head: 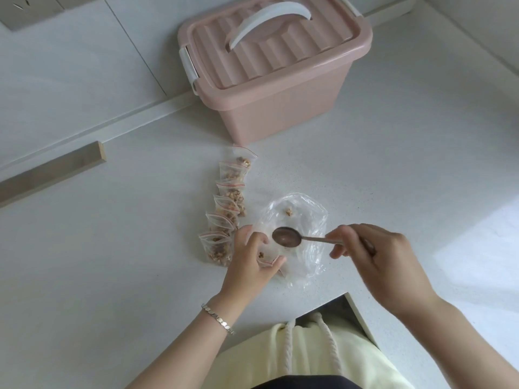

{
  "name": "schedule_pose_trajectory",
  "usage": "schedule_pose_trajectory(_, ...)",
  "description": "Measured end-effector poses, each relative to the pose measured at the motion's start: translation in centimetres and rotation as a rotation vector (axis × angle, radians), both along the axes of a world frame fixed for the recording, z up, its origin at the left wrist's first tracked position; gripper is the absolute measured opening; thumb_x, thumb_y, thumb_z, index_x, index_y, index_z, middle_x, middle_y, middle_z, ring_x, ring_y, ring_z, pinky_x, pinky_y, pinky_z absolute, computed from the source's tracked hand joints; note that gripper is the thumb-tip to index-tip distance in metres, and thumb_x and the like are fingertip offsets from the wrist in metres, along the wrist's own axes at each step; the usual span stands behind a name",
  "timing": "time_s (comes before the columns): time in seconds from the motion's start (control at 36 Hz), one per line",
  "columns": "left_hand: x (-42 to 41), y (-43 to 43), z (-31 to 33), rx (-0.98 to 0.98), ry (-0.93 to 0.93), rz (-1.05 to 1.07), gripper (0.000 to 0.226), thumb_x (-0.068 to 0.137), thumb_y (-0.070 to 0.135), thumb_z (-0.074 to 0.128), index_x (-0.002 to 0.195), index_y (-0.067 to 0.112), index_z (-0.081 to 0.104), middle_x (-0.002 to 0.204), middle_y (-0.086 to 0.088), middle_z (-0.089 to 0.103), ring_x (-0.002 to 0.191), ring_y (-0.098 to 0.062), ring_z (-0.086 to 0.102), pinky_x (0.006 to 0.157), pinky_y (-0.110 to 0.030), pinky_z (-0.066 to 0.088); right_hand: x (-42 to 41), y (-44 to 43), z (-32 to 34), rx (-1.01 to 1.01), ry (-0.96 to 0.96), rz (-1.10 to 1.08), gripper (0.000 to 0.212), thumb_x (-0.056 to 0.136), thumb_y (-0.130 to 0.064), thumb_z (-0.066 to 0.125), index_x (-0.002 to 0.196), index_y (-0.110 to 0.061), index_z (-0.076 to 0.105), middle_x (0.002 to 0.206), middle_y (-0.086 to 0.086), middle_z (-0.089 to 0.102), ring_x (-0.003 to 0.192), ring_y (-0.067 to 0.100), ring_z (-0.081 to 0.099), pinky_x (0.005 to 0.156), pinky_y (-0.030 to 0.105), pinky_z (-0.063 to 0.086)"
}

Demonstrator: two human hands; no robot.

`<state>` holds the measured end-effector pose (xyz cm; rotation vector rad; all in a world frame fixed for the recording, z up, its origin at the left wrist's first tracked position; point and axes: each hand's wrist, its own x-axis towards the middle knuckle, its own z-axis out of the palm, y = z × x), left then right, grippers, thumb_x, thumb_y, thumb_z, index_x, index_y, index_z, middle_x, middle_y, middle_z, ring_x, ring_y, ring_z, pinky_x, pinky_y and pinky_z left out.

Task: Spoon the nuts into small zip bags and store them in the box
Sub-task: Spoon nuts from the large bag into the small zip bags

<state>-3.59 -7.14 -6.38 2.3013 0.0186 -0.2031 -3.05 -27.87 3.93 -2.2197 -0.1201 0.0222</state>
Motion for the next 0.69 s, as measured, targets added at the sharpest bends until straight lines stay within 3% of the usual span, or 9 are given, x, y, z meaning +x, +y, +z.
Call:
schedule_pose_trajectory(0.08,-1.0,0.1,0.4,-0.086,-0.002,0.068,0.033,0.073,0.023,0.076,0.093,0.015,0.051,0.125,0.0,0.03,0.124,-0.006,0.034,0.071,0.002,0.04,-0.5,-1.2,-0.6,0.068,0.037,-0.081,0.037,0.086,-0.066,0.03,0.076,-0.046,0.059,0.076,-0.02,0.067,0.068,0.001,0.064,0.064,0.017,0.049)
schedule_pose_trajectory(0.17,-2.2,-0.2,1.2,-0.118,-0.019,0.134,0.032,0.073,0.023,0.076,0.091,0.022,0.048,0.121,0.009,0.029,0.119,0.007,0.031,0.068,-0.007,0.049,-1.4,-1.6,-1.7,0.039,0.096,-0.1,0.023,0.092,-0.046,0.043,0.074,-0.045,0.058,0.065,-0.017,0.067,0.066,-0.003,0.063,0.062,0.011,0.047)
schedule_pose_trajectory(0.22,-2.8,-0.6,1.6,-0.122,-0.056,0.188,0.032,0.072,0.02,0.076,0.087,0.023,0.048,0.115,0.01,0.035,0.11,0.018,0.032,0.071,-0.007,0.047,-2.2,-1.4,-2.3,0.007,0.134,-0.084,0.025,0.093,-0.038,0.045,0.073,-0.046,0.058,0.061,-0.015,0.066,0.065,-0.001,0.062,0.061,0.012,0.047)
schedule_pose_trajectory(0.31,-3.5,-1.1,1.9,-0.208,0.038,0.277,0.027,0.074,0.02,0.075,0.085,0.022,0.05,0.108,-0.001,0.044,0.102,0.011,0.042,0.072,-0.002,0.042,-3.2,-0.3,-2.8,0.01,0.186,-0.057,0.036,0.088,-0.06,0.033,0.072,-0.044,0.06,0.066,-0.017,0.066,0.062,0.004,0.061,0.062,0.021,0.047)
schedule_pose_trajectory(0.39,-3.7,-1.6,2.2,-0.287,0.223,0.319,0.027,0.076,0.031,0.072,0.086,0.028,0.047,0.108,0.001,0.048,0.1,-0.004,0.051,0.076,-0.008,0.04,-4.0,0.8,-3.3,0.022,0.191,0.027,0.048,0.084,-0.063,0.031,0.079,-0.034,0.069,0.066,-0.014,0.065,0.064,0.002,0.061,0.061,0.019,0.047)
schedule_pose_trajectory(0.5,-2.5,-2.0,2.1,-0.342,0.301,0.411,0.028,0.078,0.03,0.071,0.085,0.024,0.045,0.098,-0.009,0.053,0.066,-0.011,0.053,0.042,-0.01,0.038,-4.6,1.6,-3.8,0.039,0.155,0.112,0.044,0.086,-0.061,0.033,0.085,-0.034,0.069,0.068,-0.016,0.064,0.069,-0.002,0.057,0.06,0.009,0.041)
schedule_pose_trajectory(0.61,-1.9,-1.6,0.8,-0.271,0.292,0.414,0.027,0.072,0.04,0.069,0.078,0.04,0.043,0.087,-0.012,0.058,0.075,-0.03,0.056,0.059,-0.033,0.047,-4.5,1.1,-4.3,0.045,0.148,0.089,0.059,0.085,-0.07,0.023,0.085,-0.035,0.07,0.069,-0.017,0.064,0.072,-0.002,0.059,0.064,0.013,0.044)
schedule_pose_trajectory(0.69,-1.8,-1.6,0.5,-0.222,0.255,0.39,0.031,0.078,0.021,0.069,0.076,0.034,0.041,0.092,-0.002,0.053,0.079,-0.025,0.054,0.063,-0.021,0.041,-4.7,0.3,-5.0,0.014,0.119,-0.018,0.051,0.086,-0.069,0.028,0.079,-0.037,0.067,0.068,-0.014,0.065,0.064,0.003,0.061,0.062,0.019,0.045)
